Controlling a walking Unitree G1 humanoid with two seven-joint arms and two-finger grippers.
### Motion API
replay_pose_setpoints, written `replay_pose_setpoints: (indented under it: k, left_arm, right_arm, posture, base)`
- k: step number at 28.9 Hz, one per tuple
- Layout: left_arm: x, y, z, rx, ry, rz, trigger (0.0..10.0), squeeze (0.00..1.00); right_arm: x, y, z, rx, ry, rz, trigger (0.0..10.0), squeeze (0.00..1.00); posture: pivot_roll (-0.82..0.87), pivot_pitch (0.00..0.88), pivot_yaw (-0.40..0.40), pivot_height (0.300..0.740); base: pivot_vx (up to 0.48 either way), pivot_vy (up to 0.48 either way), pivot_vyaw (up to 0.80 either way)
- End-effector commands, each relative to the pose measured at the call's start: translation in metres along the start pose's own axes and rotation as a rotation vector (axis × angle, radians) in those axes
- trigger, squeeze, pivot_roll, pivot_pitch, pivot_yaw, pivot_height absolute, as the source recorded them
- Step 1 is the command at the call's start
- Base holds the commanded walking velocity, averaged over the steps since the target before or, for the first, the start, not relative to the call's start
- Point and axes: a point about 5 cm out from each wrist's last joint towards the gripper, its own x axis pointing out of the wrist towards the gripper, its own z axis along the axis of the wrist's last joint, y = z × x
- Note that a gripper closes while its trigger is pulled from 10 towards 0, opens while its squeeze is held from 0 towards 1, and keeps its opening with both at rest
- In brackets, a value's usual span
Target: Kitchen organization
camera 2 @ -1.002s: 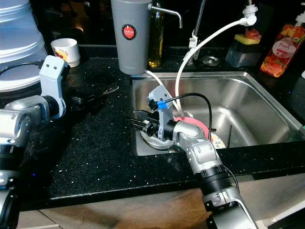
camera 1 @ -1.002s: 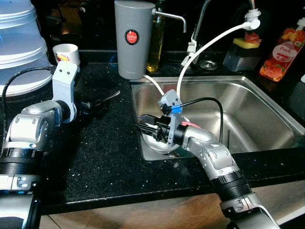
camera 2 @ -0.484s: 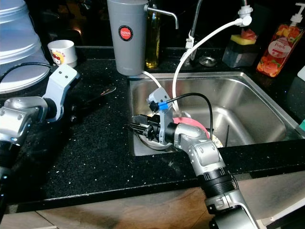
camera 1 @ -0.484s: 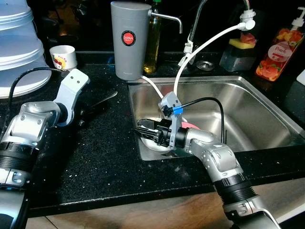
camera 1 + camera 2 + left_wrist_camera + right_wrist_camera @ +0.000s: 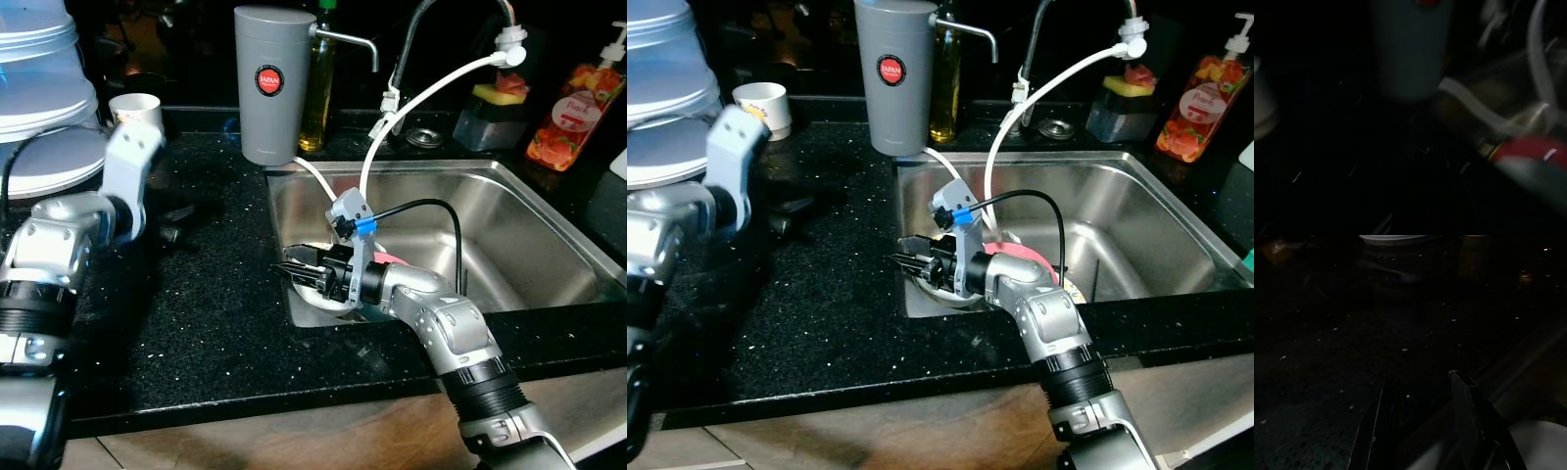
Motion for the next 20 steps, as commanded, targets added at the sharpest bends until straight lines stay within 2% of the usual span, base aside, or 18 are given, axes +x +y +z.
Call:
replay_pose_setpoints:
  k: [1, 4, 6, 7, 8, 9, 10, 12, 14, 16, 17, 20]
  left_arm:
    - [0.0, -0.01, 0.011, -0.035, -0.107, -0.075, 0.0, 0.0]
    - [-0.003, -0.014, 0.018, -0.101, -0.181, -0.109, 0.0, 0.0]
    - [-0.004, -0.008, 0.006, -0.035, -0.084, -0.047, 0.0, 0.0]
    - [-0.004, -0.008, 0.006, -0.035, -0.084, -0.047, 0.0, 0.0]
    - [-0.006, 0.004, -0.012, 0.11, 0.065, 0.082, 10.0, 1.0]
    - [-0.007, 0.008, -0.016, 0.157, 0.104, 0.123, 10.0, 1.0]
    - [-0.007, 0.008, -0.016, 0.157, 0.104, 0.123, 10.0, 1.0]
    - [-0.011, 0.016, -0.026, 0.278, 0.184, 0.172, 10.0, 1.0]
    - [-0.013, 0.019, -0.029, 0.298, 0.205, 0.18, 10.0, 1.0]
    - [-0.015, 0.024, -0.033, 0.268, 0.2, 0.185, 10.0, 1.0]
    - [-0.017, 0.03, -0.036, 0.221, 0.183, 0.201, 10.0, 1.0]
    - [-0.019, 0.04, -0.037, 0.196, 0.169, 0.238, 10.0, 1.0]
  right_arm:
    - [-0.002, -0.002, 0.005, 0.018, -0.026, -0.015, 10.0, 0.0]
    - [-0.003, -0.004, 0.008, 0.031, -0.044, -0.022, 10.0, 0.0]
    - [-0.002, -0.004, 0.008, 0.032, -0.045, -0.023, 10.0, 0.0]
    - [-0.002, -0.004, 0.008, 0.032, -0.045, -0.023, 10.0, 0.0]
    - [-0.002, -0.003, 0.008, 0.037, -0.047, -0.018, 10.0, 0.0]
    - [-0.002, -0.003, 0.008, 0.039, -0.048, -0.016, 10.0, 0.0]
    - [-0.002, -0.003, 0.008, 0.039, -0.048, -0.016, 10.0, 0.0]
    - [-0.002, -0.003, 0.007, 0.045, -0.047, -0.013, 10.0, 0.0]
    - [-0.002, -0.003, 0.007, 0.048, -0.046, -0.01, 10.0, 0.0]
    - [-0.001, -0.002, 0.006, 0.052, -0.043, -0.003, 10.0, 0.0]
    - [-0.001, 0.0, 0.006, 0.056, -0.041, 0.007, 10.0, 0.0]
    - [0.0, 0.0, 0.007, 0.057, -0.042, 0.013, 10.0, 0.0]
  posture:
    - [0.07, 0.071, -0.05, 0.74]
    - [0.07, 0.074, -0.05, 0.74]
    - [0.07, 0.076, -0.051, 0.74]
    - [0.07, 0.076, -0.051, 0.74]
    - [0.07, 0.08, -0.052, 0.74]
    - [0.07, 0.08, -0.052, 0.74]
    - [0.07, 0.08, -0.052, 0.74]
    - [0.07, 0.086, -0.055, 0.74]
    - [0.07, 0.086, -0.055, 0.74]
    - [0.08, 0.089, -0.057, 0.74]
    - [0.07, 0.092, -0.058, 0.74]
    - [0.07, 0.098, -0.059, 0.74]
  base:
    - [0.0, 0.0, 0.0]
    - [0.0, 0.0, 0.0]
    - [0.0, 0.0, 0.0]
    - [0.0, 0.0, 0.0]
    - [0.0, 0.0, 0.0]
    - [0.0, 0.0, 0.0]
    - [0.0, 0.0, 0.0]
    - [0.0, 0.0, 0.0]
    - [0.0, 0.0, 0.0]
    - [0.0, 0.0, 0.0]
    - [0.0, 0.0, 0.0]
    - [0.0, 0.0, 0.0]
